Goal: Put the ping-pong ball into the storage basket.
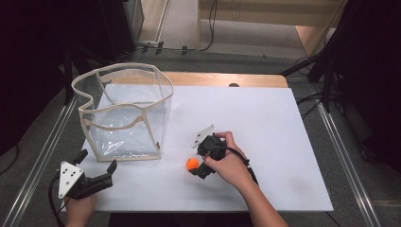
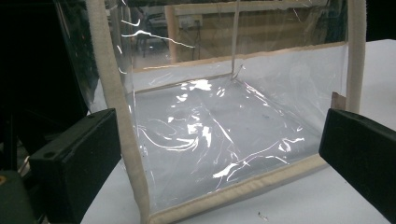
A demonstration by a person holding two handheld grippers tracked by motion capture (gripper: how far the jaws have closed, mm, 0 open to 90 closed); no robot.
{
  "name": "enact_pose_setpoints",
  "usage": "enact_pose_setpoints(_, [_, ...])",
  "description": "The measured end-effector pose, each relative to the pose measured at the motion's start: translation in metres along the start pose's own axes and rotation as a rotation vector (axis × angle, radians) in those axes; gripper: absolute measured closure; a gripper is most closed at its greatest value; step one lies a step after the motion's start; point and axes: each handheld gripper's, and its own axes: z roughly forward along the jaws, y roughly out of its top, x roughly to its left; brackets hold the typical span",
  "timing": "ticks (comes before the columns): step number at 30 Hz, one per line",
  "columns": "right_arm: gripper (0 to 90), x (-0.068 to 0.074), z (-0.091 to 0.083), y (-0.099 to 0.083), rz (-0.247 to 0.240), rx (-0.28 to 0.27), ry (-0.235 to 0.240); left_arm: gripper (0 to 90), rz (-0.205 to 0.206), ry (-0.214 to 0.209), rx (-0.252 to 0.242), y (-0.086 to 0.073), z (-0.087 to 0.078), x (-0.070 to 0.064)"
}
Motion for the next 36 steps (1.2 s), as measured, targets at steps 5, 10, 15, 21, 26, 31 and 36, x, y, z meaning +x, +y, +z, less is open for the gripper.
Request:
enact_pose_setpoints(5, [3.4,0.003,0.007,0.002,-0.023,0.042,0.008,0.0,0.0,0.0,0.0,0.0,0.0,0.0])
enact_pose_setpoints(10, [8.6,0.006,0.013,0.004,-0.027,0.064,0.003,0.0,-0.003,0.001,0.0,0.0,0.0,0.0])
enact_pose_setpoints(15, [14.9,0.006,0.017,0.006,-0.048,0.081,-0.002,0.0,-0.002,0.0,0.0,0.0,0.0,0.0])
enact_pose_setpoints(21, [35.1,0.008,0.021,0.008,-0.049,0.118,-0.011,0.0,-0.003,-0.001,0.0,0.0,0.0,0.0])
enact_pose_setpoints(26, [47.4,0.01,0.023,0.01,-0.053,0.124,-0.023,0.0,0.0,0.0,0.002,0.0,0.0,0.0])
enact_pose_setpoints(31, [47.9,0.01,0.024,0.012,-0.06,0.129,-0.027,0.0,-0.001,-0.001,0.002,0.0,0.0,0.0])
enact_pose_setpoints(36, [48.0,0.01,0.023,0.014,-0.055,0.128,-0.02,0.0,-0.002,-0.002,0.001,0.0,0.001,0.0])
